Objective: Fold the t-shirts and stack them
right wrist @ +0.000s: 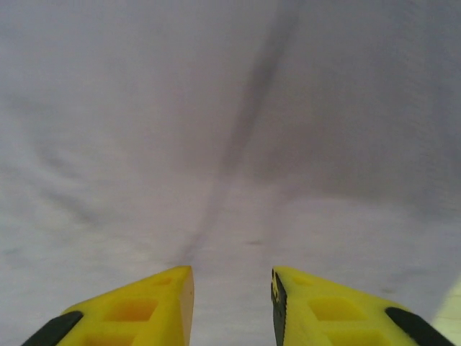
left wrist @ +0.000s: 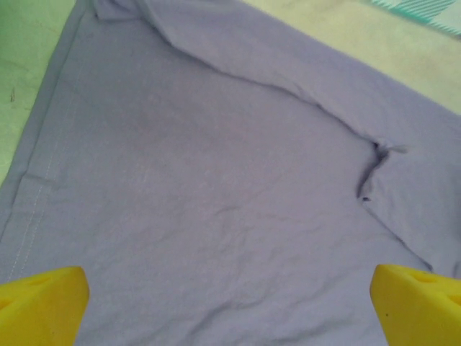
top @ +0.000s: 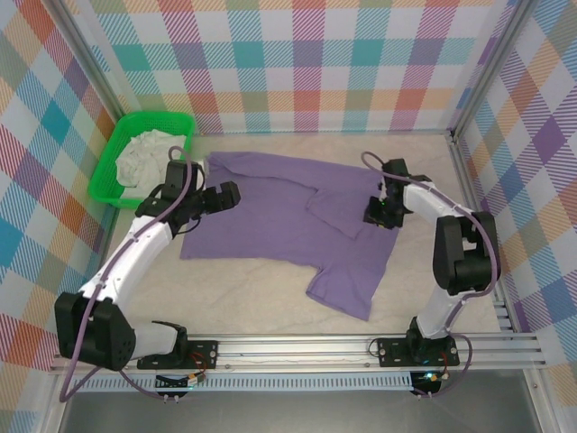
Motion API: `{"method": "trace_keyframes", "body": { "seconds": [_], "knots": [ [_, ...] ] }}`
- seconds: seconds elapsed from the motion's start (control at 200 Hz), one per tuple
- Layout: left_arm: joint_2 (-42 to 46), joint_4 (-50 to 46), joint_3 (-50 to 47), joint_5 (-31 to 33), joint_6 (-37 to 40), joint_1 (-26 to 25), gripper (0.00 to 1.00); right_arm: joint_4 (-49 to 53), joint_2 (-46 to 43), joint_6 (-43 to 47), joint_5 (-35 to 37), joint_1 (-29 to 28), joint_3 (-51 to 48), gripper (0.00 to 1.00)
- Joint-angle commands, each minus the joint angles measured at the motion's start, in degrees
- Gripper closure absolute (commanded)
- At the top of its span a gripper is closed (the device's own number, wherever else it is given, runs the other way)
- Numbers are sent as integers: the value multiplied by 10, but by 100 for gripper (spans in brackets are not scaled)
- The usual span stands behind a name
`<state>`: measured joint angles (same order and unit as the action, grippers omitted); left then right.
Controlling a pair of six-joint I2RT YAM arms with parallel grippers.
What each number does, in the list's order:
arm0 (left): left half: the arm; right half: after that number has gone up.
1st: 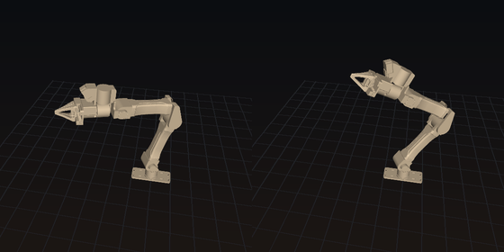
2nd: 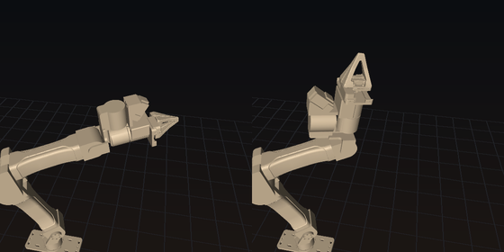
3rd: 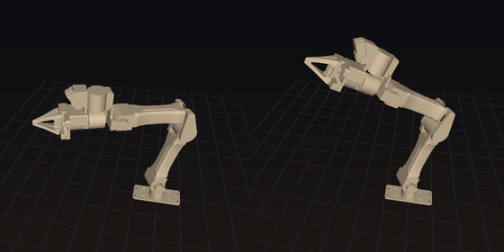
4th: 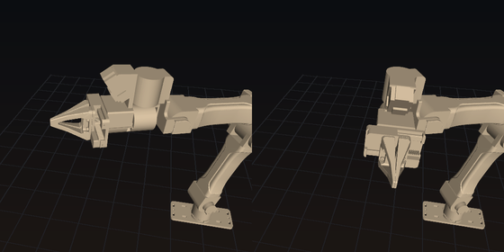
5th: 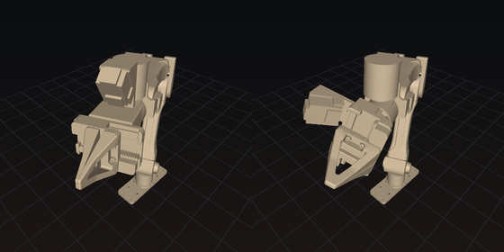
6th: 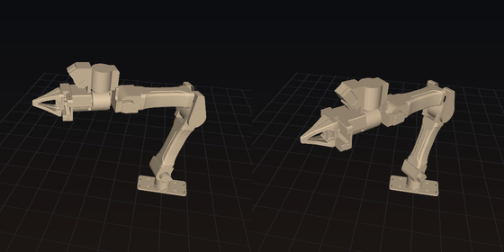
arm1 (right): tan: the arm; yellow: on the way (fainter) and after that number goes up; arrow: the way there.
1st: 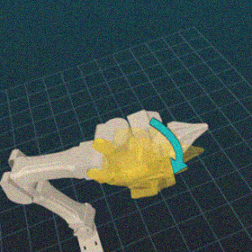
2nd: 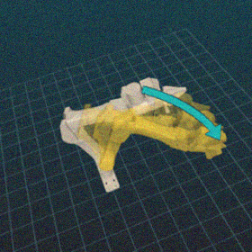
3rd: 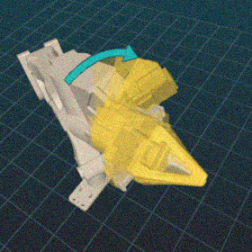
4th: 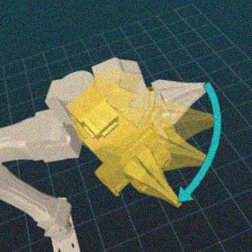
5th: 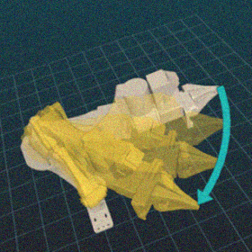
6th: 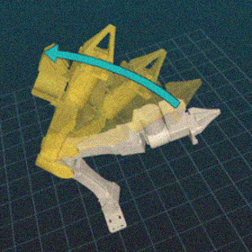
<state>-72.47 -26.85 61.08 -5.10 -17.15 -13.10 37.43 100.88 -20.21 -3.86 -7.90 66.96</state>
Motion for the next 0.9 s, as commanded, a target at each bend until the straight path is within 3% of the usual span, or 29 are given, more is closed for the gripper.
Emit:
{"method": "trace_keyframes", "body": {
  "seconds": [0.0,0.265,0.455,0.675,0.89],
  "knots": [
    [33,19,-18,-35,-4,-5,0,-42,19,-23,-22,13,-25,67],
    [64,20,-34,-33,-3,-2,0,-41,68,-44,-7,46,-28,68],
    [84,-7,-36,-19,-1,0,0,-19,70,-24,-19,100,-12,67],
    [100,-65,-52,-11,-24,1,3,20,129,30,-12,147,64,69],
    [118,-142,-88,26,-81,1,5,65,185,81,24,155,161,69]
  ]
}}
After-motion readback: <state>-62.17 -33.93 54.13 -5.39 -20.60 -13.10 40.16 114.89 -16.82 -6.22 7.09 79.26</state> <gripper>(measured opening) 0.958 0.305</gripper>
